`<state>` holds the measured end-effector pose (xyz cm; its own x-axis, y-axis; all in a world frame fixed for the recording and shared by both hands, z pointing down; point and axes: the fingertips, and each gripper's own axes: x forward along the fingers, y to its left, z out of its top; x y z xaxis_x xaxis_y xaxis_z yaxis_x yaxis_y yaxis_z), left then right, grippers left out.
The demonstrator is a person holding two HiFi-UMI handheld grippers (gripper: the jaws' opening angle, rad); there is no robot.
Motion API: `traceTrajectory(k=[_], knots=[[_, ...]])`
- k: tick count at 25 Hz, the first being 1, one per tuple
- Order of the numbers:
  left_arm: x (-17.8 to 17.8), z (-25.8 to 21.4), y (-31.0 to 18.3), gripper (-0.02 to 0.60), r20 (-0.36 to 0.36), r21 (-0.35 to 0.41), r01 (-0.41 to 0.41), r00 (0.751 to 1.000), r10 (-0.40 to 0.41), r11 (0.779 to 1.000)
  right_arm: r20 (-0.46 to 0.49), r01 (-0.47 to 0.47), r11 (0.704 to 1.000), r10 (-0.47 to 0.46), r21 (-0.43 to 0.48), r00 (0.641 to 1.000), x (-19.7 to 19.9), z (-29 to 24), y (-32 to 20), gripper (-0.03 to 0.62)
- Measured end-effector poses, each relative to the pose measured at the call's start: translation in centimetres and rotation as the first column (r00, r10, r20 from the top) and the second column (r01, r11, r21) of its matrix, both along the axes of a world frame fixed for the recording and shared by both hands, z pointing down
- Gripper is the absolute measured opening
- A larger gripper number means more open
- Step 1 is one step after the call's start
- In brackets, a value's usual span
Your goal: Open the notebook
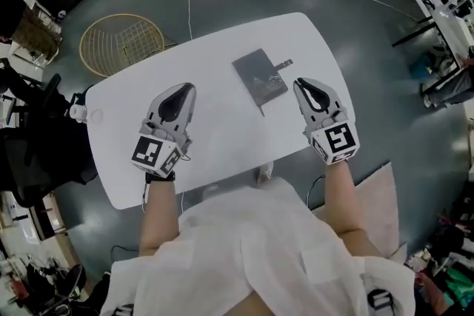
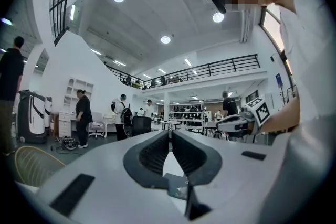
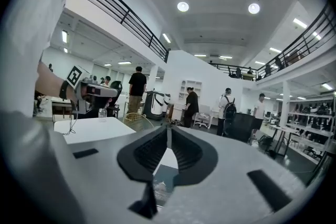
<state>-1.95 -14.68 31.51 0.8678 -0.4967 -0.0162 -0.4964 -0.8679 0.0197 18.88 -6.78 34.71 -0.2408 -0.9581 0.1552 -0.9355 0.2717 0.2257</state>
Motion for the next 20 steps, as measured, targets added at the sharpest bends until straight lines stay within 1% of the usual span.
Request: traceTrajectory(k=[6,9,12,15,17,20], knots=[[3.0,1.3,-2.4,0.018,0.022,-0.015,0.098,0.995,-0.098,0.995,0.029,0.095,0.994,-0.094,-0.045,0.995,2.8,2.6,-4.4,0.038],[4.0,2.3,-3.4,0.018,0.018,-0.032,0.158,0.987,-0.157,0.987,0.044,0.149,0.985,-0.146,-0.092,0.988,3.4,5.1,-6.1,0.053],[5.0,3.9,-4.0,0.018,0.025,-0.056,0.219,0.976,-0.218,0.974,0.069,0.195,0.97,-0.186,-0.146,0.98,4.0,7.9,-7.6,0.061],[5.5,5.9,-4.4,0.018,0.039,-0.087,0.266,0.964,-0.263,0.96,0.101,0.216,0.955,-0.198,-0.205,0.975,4.6,11.2,-9.0,0.074],[5.7,7.3,-4.9,0.018,0.045,-0.108,0.283,0.959,-0.28,0.953,0.115,0.214,0.947,-0.191,-0.241,0.975,4.9,13.3,-9.9,0.087],[6.2,9.0,-5.3,0.018,0.053,-0.133,0.307,0.952,-0.302,0.942,0.129,0.206,0.933,-0.174,-0.296,0.976,5.6,16.4,-10.7,0.091]])
